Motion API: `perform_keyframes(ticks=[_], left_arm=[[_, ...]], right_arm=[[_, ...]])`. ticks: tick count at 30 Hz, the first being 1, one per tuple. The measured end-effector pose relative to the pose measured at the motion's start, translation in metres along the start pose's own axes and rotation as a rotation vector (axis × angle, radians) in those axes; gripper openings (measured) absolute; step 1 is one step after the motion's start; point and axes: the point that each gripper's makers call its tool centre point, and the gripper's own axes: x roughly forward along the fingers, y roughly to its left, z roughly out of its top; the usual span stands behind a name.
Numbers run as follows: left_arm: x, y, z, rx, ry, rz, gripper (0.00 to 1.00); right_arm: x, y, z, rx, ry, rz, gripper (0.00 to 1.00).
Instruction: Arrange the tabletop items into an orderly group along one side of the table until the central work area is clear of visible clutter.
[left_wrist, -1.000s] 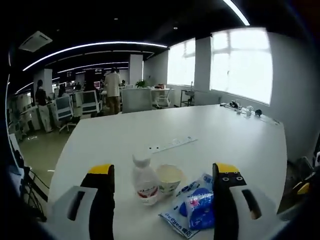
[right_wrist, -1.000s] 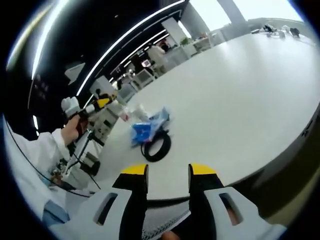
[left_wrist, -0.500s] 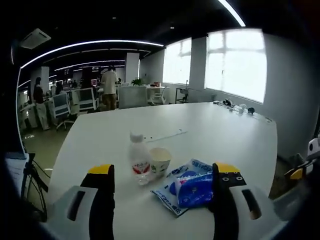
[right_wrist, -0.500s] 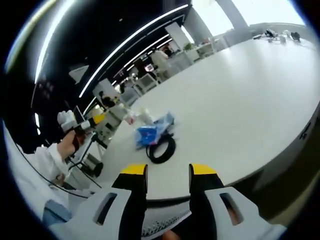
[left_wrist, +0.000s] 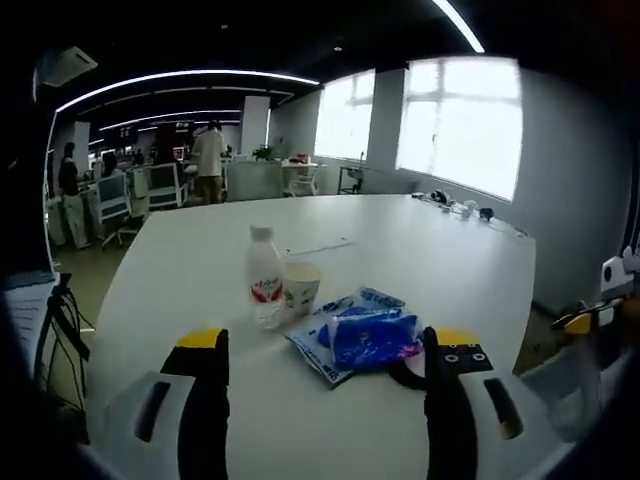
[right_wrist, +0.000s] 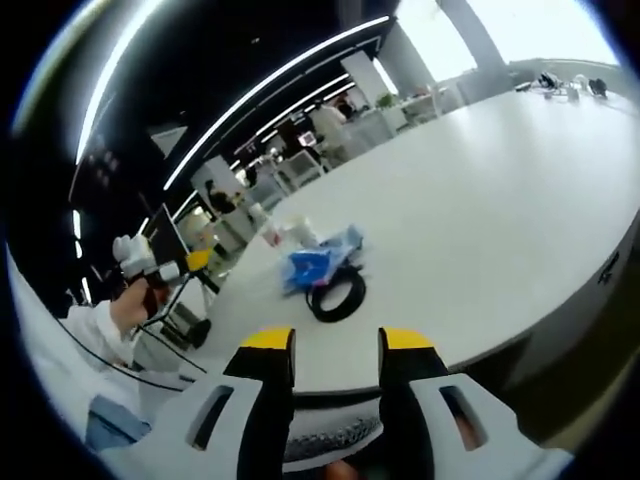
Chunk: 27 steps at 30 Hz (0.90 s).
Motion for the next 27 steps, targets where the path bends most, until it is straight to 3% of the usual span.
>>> perform_keyframes(ticks=[9, 18, 27], left_arm=[[-0.01, 0.004, -0.015, -0.028, 0.009, -0.019, 0.82], [-0.006, 0.004, -0.014, -0.039, 0.015, -0.017, 0.81], [0.013, -0.018, -0.015, -0.036, 0.042, 0.035, 0.8]], right_arm=[[-0.001, 0.005, 0.002, -0.029, -0.012, -0.002, 0.31], [0.005, 0.001, 0.02, -0.068, 0.003, 0.012, 0.31], [0.022, -0.034, 0.049, -0.089, 0.035, 0.092, 0.31]])
